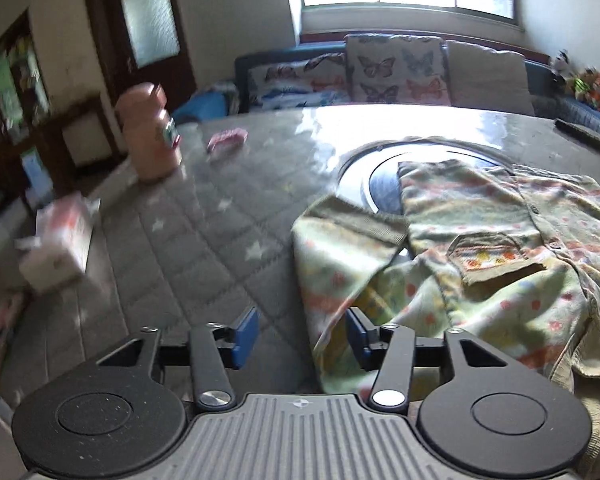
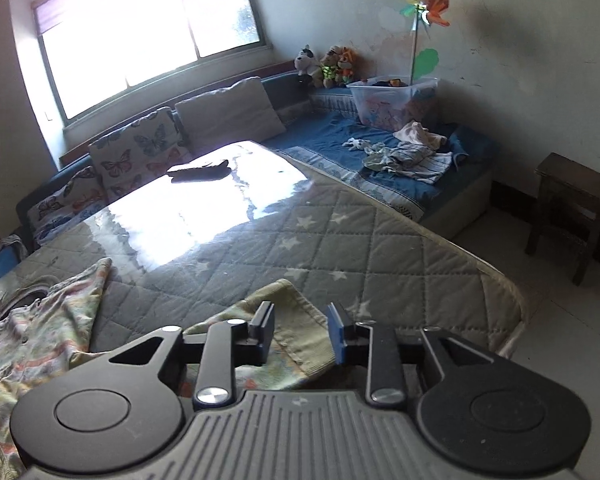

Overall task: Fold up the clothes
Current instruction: 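Lift the shirt with both grippers and shake it open, then lower the opened shirt flat onto the table with both grippers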

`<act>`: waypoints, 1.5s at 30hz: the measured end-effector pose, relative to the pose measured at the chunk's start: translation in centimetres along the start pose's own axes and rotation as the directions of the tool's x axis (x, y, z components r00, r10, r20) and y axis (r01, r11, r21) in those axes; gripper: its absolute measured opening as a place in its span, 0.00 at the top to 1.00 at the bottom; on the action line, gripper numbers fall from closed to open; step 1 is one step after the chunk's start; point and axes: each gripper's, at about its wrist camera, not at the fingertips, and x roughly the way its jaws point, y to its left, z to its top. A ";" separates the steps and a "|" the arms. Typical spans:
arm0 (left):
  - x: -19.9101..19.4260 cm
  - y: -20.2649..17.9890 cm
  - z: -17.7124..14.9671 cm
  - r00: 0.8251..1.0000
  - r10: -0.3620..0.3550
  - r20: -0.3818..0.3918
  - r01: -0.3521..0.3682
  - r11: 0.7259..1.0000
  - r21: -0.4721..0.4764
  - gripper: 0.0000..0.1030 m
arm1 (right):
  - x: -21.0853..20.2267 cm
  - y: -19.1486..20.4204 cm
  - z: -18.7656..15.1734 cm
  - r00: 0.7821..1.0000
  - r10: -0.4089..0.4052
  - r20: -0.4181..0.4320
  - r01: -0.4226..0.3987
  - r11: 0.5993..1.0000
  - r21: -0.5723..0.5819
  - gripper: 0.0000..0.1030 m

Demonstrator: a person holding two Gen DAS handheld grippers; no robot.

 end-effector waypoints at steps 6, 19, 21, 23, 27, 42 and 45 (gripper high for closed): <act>2.5 -2.5 1.2 0.999 0.022 0.029 -0.027 0.987 0.156 0.33 | 2.3 3.3 -0.6 0.993 0.101 -0.056 -0.105 0.992 -0.075 0.53; 7.0 -1.7 1.6 0.990 0.133 0.037 -0.138 0.967 0.216 0.15 | 5.9 5.1 -1.6 0.989 0.096 -0.110 -0.112 0.983 -0.145 0.38; 7.2 -0.2 1.9 0.985 0.168 0.044 -0.173 0.976 0.130 0.15 | 6.0 5.4 -1.6 0.990 0.095 -0.105 -0.111 0.981 -0.162 0.31; 7.3 1.7 2.2 0.981 0.190 0.034 -0.190 0.982 0.015 0.15 | 6.3 5.7 -1.7 0.990 0.092 -0.104 -0.110 0.977 -0.181 0.25; 7.8 6.5 2.1 0.976 0.214 -0.030 -0.216 0.956 -0.201 0.12 | 6.8 6.4 -1.7 0.993 0.071 -0.096 -0.091 0.971 -0.220 0.24; 8.3 11.8 -0.1 0.921 0.363 -0.145 -0.390 0.865 -0.316 0.12 | 7.4 7.3 -1.8 0.992 0.070 -0.101 -0.093 0.965 -0.246 0.14; 8.2 10.4 0.4 0.933 0.341 -0.115 -0.360 0.893 -0.271 0.12 | 7.4 7.4 -1.8 0.993 0.066 -0.100 -0.089 0.964 -0.249 0.14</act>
